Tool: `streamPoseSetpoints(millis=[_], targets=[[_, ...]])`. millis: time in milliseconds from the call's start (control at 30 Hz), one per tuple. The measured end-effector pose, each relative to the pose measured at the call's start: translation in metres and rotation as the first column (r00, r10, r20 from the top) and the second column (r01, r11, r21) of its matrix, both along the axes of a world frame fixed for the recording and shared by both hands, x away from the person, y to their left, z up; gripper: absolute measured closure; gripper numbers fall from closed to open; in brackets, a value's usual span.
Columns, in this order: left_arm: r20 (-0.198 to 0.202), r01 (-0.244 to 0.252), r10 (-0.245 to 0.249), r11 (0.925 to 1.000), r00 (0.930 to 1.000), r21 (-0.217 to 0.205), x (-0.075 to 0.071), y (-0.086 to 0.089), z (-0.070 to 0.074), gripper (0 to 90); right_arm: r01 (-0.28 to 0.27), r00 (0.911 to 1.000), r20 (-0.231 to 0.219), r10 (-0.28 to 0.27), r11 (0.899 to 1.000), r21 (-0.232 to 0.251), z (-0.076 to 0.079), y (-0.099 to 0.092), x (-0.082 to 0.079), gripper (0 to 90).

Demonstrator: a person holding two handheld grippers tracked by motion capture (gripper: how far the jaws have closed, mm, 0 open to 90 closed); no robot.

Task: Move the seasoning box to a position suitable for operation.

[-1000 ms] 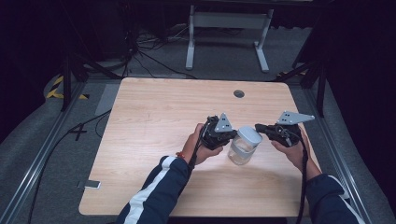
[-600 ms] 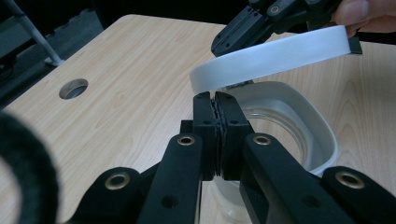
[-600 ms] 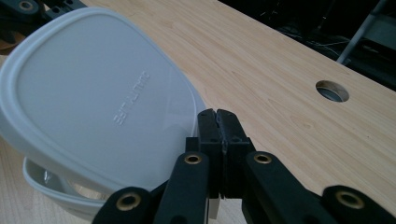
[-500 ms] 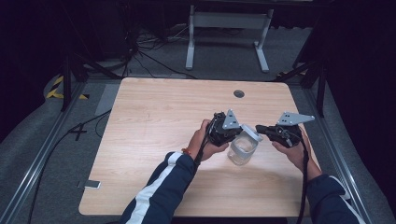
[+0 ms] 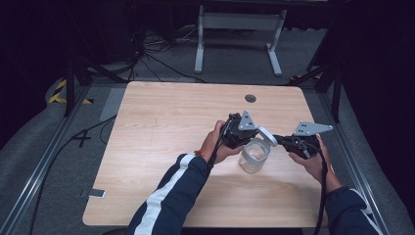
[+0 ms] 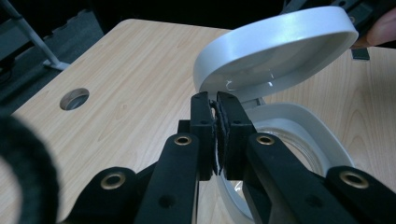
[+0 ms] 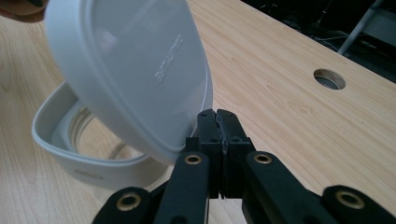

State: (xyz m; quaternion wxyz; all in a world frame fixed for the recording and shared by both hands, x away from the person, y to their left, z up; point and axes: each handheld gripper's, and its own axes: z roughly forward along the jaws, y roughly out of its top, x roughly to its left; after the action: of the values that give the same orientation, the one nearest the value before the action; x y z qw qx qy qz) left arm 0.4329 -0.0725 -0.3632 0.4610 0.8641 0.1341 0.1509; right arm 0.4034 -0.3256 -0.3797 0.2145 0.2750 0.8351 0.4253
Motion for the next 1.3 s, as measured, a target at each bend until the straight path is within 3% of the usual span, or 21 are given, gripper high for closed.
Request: streamPoseSetpoints(millis=[767,967,1300], targets=[[0.013,-0.008,0.008,0.9998,0.9999,0.018,0.006,-0.01,0.003,83.2,0.008,1.0,0.0,-0.008,1.0,-0.022,-0.001,-0.008,-0.005,89.7],[0.019,-0.005,0.004,0.9995,0.9998,0.031,0.004,-0.003,0.003,82.2,0.013,0.9999,-0.008,-0.014,0.999,-0.038,-0.004,-0.015,-0.007,89.7],[0.01,-0.019,0.019,0.9981,0.9998,0.058,-0.002,0.026,-0.003,79.8,0.011,0.9999,-0.012,-0.012,0.999,-0.033,-0.003,-0.019,-0.013,89.6]])
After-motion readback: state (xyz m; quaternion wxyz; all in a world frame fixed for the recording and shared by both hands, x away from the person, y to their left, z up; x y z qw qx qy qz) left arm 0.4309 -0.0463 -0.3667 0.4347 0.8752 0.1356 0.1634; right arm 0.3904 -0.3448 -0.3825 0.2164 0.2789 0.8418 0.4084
